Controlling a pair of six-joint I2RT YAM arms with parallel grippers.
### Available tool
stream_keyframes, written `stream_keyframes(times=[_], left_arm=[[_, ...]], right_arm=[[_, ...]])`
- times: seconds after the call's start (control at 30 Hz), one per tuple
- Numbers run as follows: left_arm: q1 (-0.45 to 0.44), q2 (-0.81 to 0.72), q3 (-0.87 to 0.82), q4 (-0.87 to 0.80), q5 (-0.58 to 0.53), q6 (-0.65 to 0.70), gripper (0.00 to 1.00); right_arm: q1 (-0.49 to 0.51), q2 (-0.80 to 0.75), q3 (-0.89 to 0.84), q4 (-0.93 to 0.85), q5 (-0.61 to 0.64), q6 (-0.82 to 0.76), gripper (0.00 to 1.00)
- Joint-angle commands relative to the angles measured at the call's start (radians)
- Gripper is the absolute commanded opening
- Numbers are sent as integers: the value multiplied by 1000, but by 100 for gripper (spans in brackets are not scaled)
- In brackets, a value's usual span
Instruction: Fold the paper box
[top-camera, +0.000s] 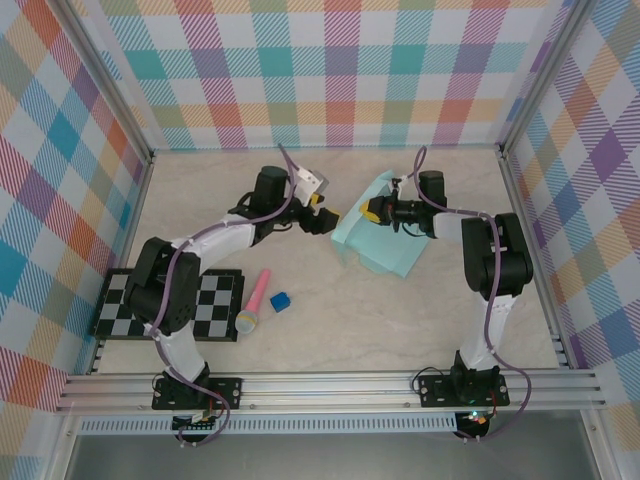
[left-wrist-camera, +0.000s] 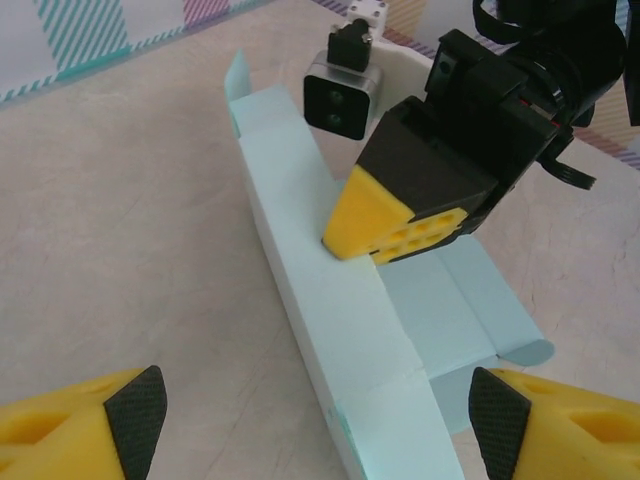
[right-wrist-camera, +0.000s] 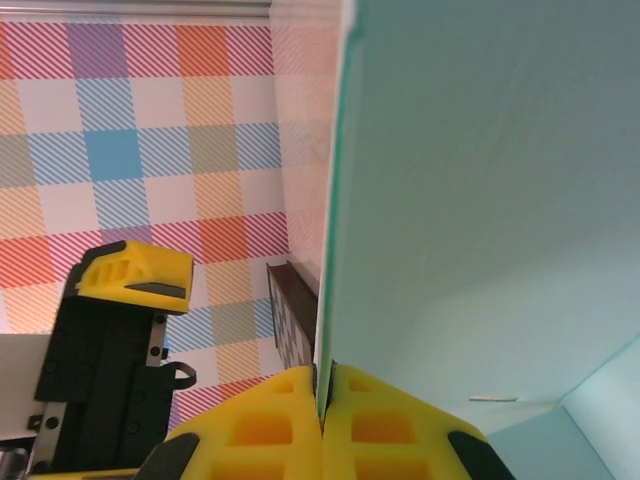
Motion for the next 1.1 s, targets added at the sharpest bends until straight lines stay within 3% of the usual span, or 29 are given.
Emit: stream_keyframes(times=[0.0,0.37,0.77,1.07], left_arm=[[-15,71,60,-216,-11,122,81],[-64,193,253,-492,-92,344,80],[-121,243,322,-498,-168,276,79],[-173,270,320,-467,-303,205,77]], right_arm=[[4,17,5,-17,-10,-43,0],[4,11,0,-35,-7,-54,0],[8,4,-22,-6,16,-29,0],[11,1,-54,44,60,6,0]])
